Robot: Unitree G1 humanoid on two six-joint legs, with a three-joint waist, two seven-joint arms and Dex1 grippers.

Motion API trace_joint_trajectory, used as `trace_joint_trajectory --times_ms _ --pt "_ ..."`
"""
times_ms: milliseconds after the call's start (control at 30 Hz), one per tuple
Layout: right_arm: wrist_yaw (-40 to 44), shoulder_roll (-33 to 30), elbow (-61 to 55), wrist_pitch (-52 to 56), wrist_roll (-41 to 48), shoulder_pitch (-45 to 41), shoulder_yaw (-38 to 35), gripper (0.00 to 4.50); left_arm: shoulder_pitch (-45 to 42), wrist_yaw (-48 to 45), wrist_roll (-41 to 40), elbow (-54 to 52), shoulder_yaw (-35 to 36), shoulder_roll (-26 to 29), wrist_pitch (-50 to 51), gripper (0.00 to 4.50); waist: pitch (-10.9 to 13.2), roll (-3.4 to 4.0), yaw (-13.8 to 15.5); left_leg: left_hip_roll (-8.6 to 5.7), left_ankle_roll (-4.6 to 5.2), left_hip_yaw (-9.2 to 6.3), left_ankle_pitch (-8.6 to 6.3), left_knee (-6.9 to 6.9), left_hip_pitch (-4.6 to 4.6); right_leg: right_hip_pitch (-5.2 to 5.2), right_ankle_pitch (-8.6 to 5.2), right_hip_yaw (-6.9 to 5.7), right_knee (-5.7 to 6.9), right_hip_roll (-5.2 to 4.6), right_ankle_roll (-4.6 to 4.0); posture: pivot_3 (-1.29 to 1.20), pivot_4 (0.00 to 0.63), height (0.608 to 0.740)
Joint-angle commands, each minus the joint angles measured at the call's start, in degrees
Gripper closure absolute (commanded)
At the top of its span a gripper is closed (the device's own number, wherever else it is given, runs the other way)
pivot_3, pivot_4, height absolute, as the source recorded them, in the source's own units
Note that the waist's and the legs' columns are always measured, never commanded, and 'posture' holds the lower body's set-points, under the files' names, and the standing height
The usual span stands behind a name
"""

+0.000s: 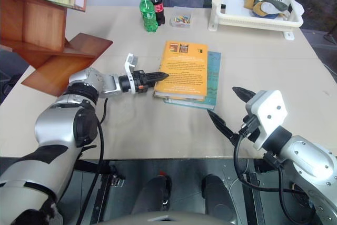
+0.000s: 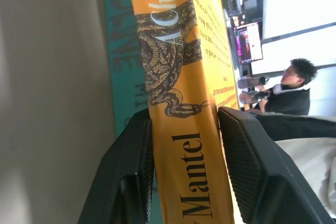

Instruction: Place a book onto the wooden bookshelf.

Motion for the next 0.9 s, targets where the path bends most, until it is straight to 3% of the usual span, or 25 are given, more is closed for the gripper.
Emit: trace_joint_trajectory --times_ms 33,267,367,500,633,800,833,900 --pt "-0.18 -0.24 -1.95 -0.74 -0.38 -0.96 0.16 0.0 -0.26 0.21 0.26 -1.26 1.74 2.41 4.73 2.45 0.0 0.0 -0.16 0.0 0.0 -0.01 0.0 0.0 0.0 0.0 0.0 0.0 0.01 0.0 0.0 0.0 0.15 0.74" --pt "1.16 -0.07 -0.43 -0.73 -1.82 -2.72 1.38 0.0 2.46 7.0 -3.42 -7.47 7.63 2.43 15.4 2.45 0.0 0.0 -0.14 0.01 0.0 -0.02 0.0 0.01 0.01 0.0 -0.02 0.0 0.04 0.0 0.04 0.0 0.15 0.74" --pt "2.24 -0.18 0.38 -0.82 -2.29 -3.73 1.88 0.0 8.96 16.13 -7.25 -22.38 14.56 -1.14 24.32 2.45 0.0 0.0 -0.1 0.02 0.0 -0.03 0.0 0.02 0.0 0.0 0.0 0.0 0.07 -0.01 0.0 0.0 0.15 0.74" --pt "3.51 -0.23 0.89 -0.72 -2.44 -4.36 2.18 0.0 18.56 27.12 -11.75 -44.78 23.1 -9.81 32.95 2.45 -0.01 -0.01 0.1 0.01 -0.01 -0.01 0.0 0.04 0.02 0.0 0.07 0.03 0.14 -0.08 -0.11 0.0 0.15 0.74" --pt "4.63 -0.32 1.32 -0.56 -2.36 -5.03 2.55 0.0 23.28 34.7 -19.09 -53.41 25.27 -13.71 33.32 2.45 -0.01 -0.02 0.57 0.01 -0.02 -0.02 0.01 0.06 0.06 0.01 0.08 0.03 0.18 -0.08 -0.11 0.0 0.15 0.74" --pt "5.85 -0.69 1.21 -0.16 -2.59 -5.39 2.85 0.0 23.47 41.42 -25.49 -52.81 27.21 -13.21 33.32 0.29 -0.02 -0.02 1.0 0.0 -0.02 -0.02 0.01 0.09 0.12 0.02 0.08 0.02 0.21 -0.05 -0.09 0.0 0.15 0.74" --pt "6.13 -0.85 1.0 -0.07 -2.76 -5.31 2.96 0.0 23.02 42.43 -25.22 -52.1 27.82 -12.8 33.32 0.05 -0.02 -0.03 1.0 0.0 -0.02 -0.02 0.01 0.11 0.12 0.02 0.07 0.03 0.21 -0.05 -0.07 0.0 0.15 0.74" --pt "6.56 -1.05 0.32 0.02 -2.97 -4.86 3.1 0.0 21.53 43.12 -23.6 -49.15 29.41 -11.32 33.23 0.05 -0.02 -0.03 1.0 -0.02 -0.02 0.0 0.01 0.12 0.11 0.03 0.07 0.04 0.21 -0.05 -0.08 0.0 0.15 0.74"
